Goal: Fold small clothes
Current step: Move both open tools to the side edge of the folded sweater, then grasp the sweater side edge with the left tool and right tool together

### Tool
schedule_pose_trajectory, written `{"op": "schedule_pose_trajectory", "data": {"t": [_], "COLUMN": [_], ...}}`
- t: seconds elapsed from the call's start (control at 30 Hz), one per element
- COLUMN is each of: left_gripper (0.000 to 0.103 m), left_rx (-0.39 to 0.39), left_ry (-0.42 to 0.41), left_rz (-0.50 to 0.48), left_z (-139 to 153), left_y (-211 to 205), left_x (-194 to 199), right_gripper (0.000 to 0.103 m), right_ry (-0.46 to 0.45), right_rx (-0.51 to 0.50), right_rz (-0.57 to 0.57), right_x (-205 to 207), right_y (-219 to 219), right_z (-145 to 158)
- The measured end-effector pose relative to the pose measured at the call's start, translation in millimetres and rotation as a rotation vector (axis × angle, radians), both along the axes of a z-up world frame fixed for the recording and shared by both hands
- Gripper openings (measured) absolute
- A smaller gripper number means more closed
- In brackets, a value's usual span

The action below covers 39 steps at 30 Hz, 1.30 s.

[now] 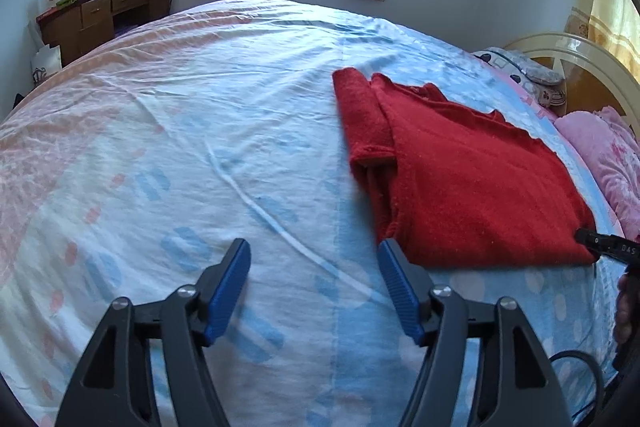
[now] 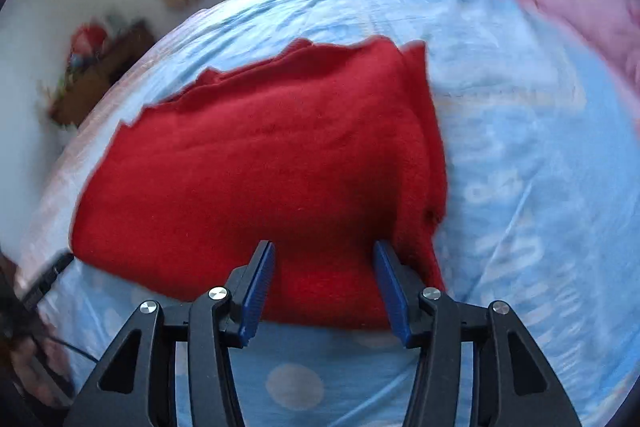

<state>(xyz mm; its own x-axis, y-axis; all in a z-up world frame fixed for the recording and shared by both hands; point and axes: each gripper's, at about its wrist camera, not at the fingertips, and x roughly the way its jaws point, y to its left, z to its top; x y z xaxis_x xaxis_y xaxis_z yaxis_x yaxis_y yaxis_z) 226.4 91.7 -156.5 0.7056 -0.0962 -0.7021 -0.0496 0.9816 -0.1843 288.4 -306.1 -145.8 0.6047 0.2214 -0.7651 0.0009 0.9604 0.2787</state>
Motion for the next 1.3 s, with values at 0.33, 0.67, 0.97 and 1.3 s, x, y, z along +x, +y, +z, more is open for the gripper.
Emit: {"op": "schedule_pose_trajectory", "data": {"t": [0.33,0.67,0.97,1.3], "left_gripper": [0.087,0.095,0.095,0.095], "left_rx": [0.026,0.104,0.087,0.012], "left_ry": [-0.006,-0.023,0.030,0.030], "left_rz": [0.027,-0.011,-0.041,-0.101], "left_z": [5,15,4,4], "left_y": [16,26,38,45], "left_x": [5,15,34,61], "right_gripper": [0.052,0.052,0.052,0.052], "right_ry": [-0.095,-0.166,-0.258,-0.366], "right_rx": [-0.206,-0.385,-0.535,-0.681], "right_rz": [0.162,0.389,0.523,0.530], "right_x": [-18,-15,-29,-35], "right_y": [71,182,250,293], "right_z": [28,9,-3,-11]}}
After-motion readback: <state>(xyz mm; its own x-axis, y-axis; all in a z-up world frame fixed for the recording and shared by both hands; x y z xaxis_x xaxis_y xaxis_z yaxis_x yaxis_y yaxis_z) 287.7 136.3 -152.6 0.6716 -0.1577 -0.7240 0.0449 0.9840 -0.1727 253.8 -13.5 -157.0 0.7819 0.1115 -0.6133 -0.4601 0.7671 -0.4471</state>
